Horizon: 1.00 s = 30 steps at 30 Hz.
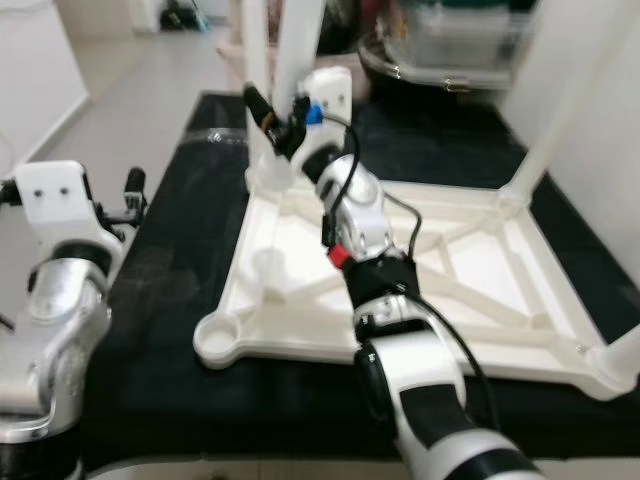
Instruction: Building children table
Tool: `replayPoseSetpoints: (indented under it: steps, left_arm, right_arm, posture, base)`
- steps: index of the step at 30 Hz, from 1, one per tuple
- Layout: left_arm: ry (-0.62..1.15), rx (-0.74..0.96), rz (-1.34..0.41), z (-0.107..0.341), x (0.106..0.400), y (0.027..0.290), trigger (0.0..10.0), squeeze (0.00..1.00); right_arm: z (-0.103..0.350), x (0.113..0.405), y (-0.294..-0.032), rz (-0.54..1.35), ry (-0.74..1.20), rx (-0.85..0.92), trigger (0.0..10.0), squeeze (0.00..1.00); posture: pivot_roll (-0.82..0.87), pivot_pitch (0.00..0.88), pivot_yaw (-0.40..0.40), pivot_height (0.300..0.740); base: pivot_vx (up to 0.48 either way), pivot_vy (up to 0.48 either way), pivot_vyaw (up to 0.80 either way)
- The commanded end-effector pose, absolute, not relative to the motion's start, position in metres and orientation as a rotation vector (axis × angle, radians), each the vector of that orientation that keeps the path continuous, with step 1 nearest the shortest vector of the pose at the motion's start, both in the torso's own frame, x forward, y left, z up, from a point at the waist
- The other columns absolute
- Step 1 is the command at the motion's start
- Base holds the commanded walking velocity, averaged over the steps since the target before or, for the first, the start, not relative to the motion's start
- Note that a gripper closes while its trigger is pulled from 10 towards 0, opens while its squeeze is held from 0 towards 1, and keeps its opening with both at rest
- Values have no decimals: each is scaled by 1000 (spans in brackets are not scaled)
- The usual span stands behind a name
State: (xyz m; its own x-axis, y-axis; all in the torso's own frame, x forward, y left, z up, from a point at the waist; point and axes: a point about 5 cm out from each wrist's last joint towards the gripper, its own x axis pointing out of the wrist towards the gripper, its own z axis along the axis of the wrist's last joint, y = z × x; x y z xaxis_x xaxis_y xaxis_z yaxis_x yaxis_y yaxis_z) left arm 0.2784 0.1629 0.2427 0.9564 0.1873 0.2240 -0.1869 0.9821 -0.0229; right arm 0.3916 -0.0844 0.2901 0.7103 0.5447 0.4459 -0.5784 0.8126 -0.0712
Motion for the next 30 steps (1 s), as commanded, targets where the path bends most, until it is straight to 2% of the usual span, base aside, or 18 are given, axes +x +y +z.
replayPoseSetpoints:
  steps: [1, 6, 13, 30]
  left_arm:
    - [-207, 5, 183, 237, 277, 161, 10000, 0]
    - [-194, -24, 163, 235, 275, 157, 10000, 0]
    - [-170, -29, 163, 231, 274, 157, 10000, 0]
    - [-168, -8, 180, 230, 274, 162, 10000, 0]
  right_arm:
    - [294, 391, -87, 620, -480, 95, 10000, 0]
    - [290, 392, -89, 601, -464, 93, 10000, 0]
    - [290, 392, -90, 599, -456, 89, 10000, 0]
    - [288, 391, -92, 593, -453, 78, 10000, 0]
  posture:
    - [118, 69, -98, 740]
    - [120, 73, -100, 740]
    - [116, 79, -98, 740]
    - [112, 93, -95, 740]
  base:
    - [0, 0, 0]
    - [0, 0, 0]
    - [-348, 0, 0]
    - [0, 0, 0]
